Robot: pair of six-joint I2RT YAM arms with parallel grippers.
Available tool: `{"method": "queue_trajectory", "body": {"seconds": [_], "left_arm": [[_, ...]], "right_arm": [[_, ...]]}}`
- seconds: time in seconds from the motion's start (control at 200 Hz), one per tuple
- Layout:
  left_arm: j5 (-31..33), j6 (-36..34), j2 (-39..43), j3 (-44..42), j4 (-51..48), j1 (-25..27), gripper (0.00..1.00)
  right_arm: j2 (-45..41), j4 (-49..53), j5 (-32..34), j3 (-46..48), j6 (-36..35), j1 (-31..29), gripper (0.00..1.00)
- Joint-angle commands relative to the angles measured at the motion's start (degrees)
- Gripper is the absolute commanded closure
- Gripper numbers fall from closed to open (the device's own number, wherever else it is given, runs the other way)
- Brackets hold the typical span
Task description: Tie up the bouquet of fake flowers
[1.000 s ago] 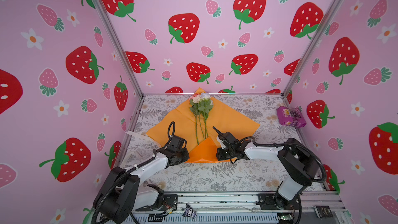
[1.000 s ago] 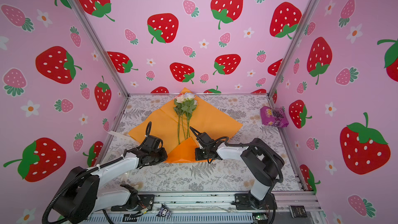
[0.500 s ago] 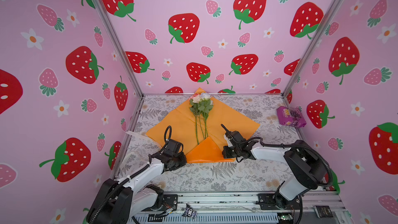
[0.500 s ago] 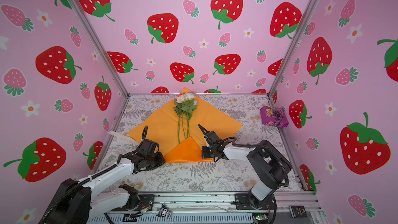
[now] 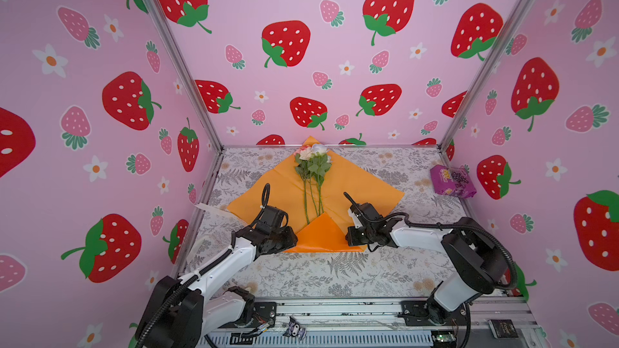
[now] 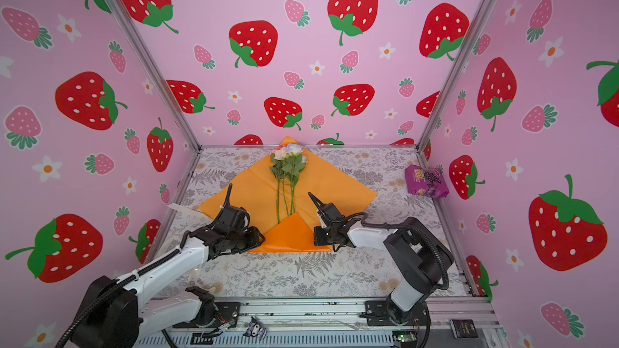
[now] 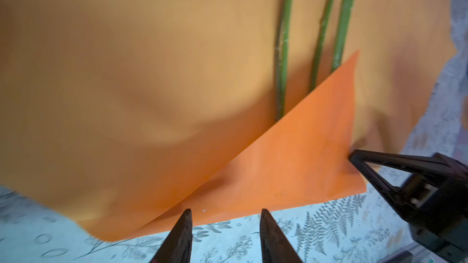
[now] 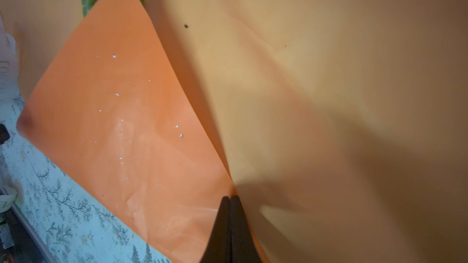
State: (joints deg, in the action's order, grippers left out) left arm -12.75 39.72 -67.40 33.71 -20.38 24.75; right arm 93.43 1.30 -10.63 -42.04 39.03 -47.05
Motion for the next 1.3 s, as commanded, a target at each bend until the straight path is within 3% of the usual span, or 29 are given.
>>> {"method": "queue_trajectory", "body": {"seconds": [0.0, 0.255, 0.38, 0.49, 0.665, 0.825, 0.936, 1.156, 1.296], "left_arm": [[-4.9, -3.4, -5.1, 3.9, 3.3, 2.1, 0.60], [-3.5, -1.4, -15.7, 4.1, 6.6, 3.1, 0.67], [-3.4, -1.4, -16.3, 3.7, 7.0, 3.1, 0.68], [-3.3, -1.7, -16.1, 3.6, 6.6, 3.1, 0.67], [-3.3, -2.2, -16.8, 3.6, 6.6, 3.1, 0.68], [-3.5, -2.1, -17.6, 3.9, 6.7, 3.1, 0.68], [-3.9, -2.1, -18.7, 4.7, 6.9, 3.1, 0.68], [-6.4, 0.0, -20.6, 5.5, 9.5, 3.5, 0.68], [-6.4, 0.7, -21.6, 5.8, 10.4, 4.4, 0.67]], "right_arm": [[0.6, 6.1, 1.0, 2.3, 1.4, 0.8, 0.89], [-9.6, 1.5, -1.2, 6.3, 7.1, 4.9, 0.63], [-17.4, -2.0, -3.5, 13.9, 10.7, 12.7, 0.56], [-22.1, -7.4, -9.8, 20.5, 12.3, 20.8, 0.49], [-18.9, -15.7, -18.4, 21.8, 11.9, 25.2, 0.49], [-12.3, -21.7, -19.3, 21.0, 11.0, 26.2, 0.49], [-8.9, -28.4, -20.2, 22.4, 11.8, 28.1, 0.57], [-8.4, -36.2, -21.2, 24.6, 12.2, 31.2, 0.97], [-9.2, -34.9, -21.4, 24.0, 9.6, 32.7, 1.00]]}}
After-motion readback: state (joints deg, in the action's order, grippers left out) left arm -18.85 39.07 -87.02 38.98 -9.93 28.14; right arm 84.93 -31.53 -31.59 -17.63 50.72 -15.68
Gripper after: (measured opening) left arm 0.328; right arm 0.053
